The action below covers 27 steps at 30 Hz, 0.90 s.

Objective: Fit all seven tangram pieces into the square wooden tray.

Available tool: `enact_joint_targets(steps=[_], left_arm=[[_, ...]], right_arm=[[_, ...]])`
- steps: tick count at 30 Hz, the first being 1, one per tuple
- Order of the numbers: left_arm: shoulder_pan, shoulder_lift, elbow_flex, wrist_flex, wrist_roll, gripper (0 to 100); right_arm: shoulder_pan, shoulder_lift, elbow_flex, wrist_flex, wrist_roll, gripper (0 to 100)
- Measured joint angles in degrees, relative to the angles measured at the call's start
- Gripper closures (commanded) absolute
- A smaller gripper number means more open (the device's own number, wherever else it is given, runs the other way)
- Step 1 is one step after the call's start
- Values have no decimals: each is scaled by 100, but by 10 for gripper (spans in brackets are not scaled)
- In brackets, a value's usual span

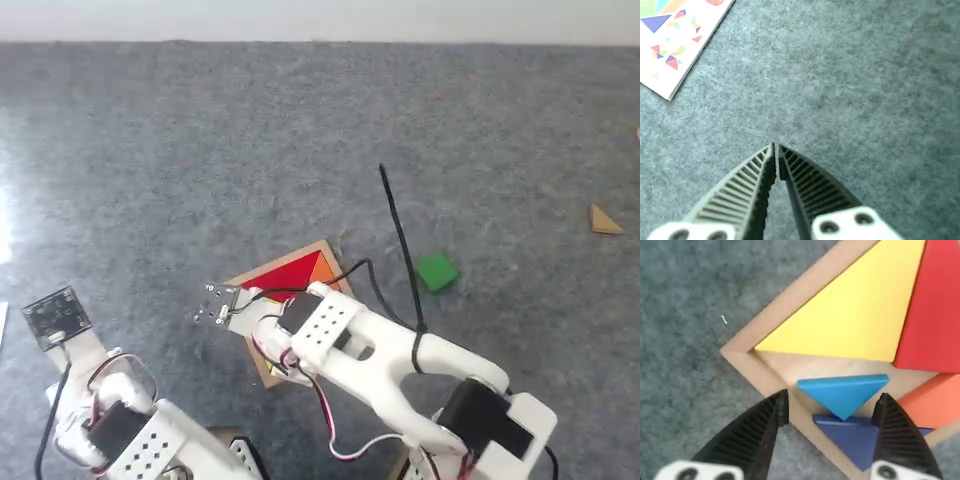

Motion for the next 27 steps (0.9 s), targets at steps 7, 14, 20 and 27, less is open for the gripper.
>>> enact_joint_targets(steps=[7, 14, 20, 27], left_arm=[[0, 0, 0, 0, 0, 986], [0, 0, 0, 0, 0, 985], [0, 0, 0, 0, 0, 985], [0, 0, 0, 0, 0, 985]], right_arm=[[352, 1055, -1073, 422, 141, 717], [360, 1125, -1169, 527, 369, 720], [396, 1125, -1196, 519, 387, 867], [501, 1125, -1266, 519, 387, 887]])
